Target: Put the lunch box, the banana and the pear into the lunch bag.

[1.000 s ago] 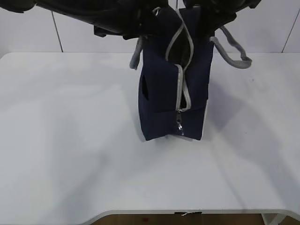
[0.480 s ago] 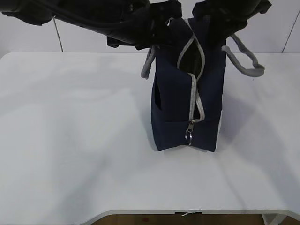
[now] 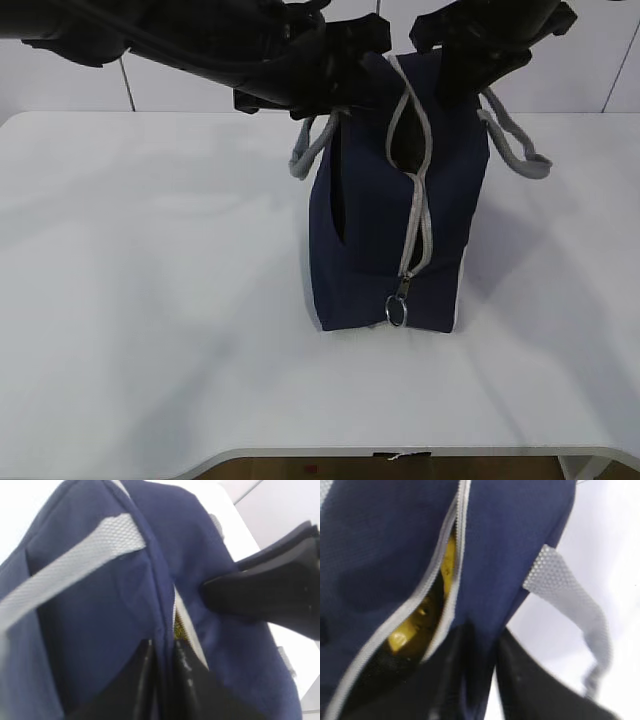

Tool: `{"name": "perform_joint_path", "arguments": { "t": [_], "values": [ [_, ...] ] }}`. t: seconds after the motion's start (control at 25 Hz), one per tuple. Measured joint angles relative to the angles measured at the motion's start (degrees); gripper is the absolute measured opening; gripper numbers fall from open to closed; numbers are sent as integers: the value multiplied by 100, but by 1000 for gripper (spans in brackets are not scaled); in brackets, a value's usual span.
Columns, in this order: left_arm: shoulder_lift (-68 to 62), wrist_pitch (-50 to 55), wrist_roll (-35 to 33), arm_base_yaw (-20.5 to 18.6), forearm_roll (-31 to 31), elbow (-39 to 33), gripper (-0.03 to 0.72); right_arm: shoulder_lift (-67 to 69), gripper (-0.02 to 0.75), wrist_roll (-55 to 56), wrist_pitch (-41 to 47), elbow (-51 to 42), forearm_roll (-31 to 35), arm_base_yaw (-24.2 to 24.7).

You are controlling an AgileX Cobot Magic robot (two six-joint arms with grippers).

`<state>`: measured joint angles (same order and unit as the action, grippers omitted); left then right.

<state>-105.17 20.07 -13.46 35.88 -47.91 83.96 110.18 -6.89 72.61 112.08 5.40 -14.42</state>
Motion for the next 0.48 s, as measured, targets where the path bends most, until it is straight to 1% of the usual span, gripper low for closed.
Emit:
{"name": "perform_joint_path", "arguments": {
  "t": [0.04,0.12,0.2,0.28,0.4,0.48],
  "values": [
    [0,2,0,0,-8,0,197,0,271,0,-10,0,0,5],
    [0,25,0,0,-8,0,315,-9,392,0,-23,0,0,13],
    [0,34,0,0,-8,0,398,-22,457,0,-32,0,0,13],
    [13,34,0,0,43,0,435,-66,483,0,-35,22,0,13],
    [172,69,0,-25,304,0,451,-251,495,0,-45,91,0,13],
    [342,222,0,-126,418,0,454,-445,496,0,-45,114,0,13]
  ]
}}
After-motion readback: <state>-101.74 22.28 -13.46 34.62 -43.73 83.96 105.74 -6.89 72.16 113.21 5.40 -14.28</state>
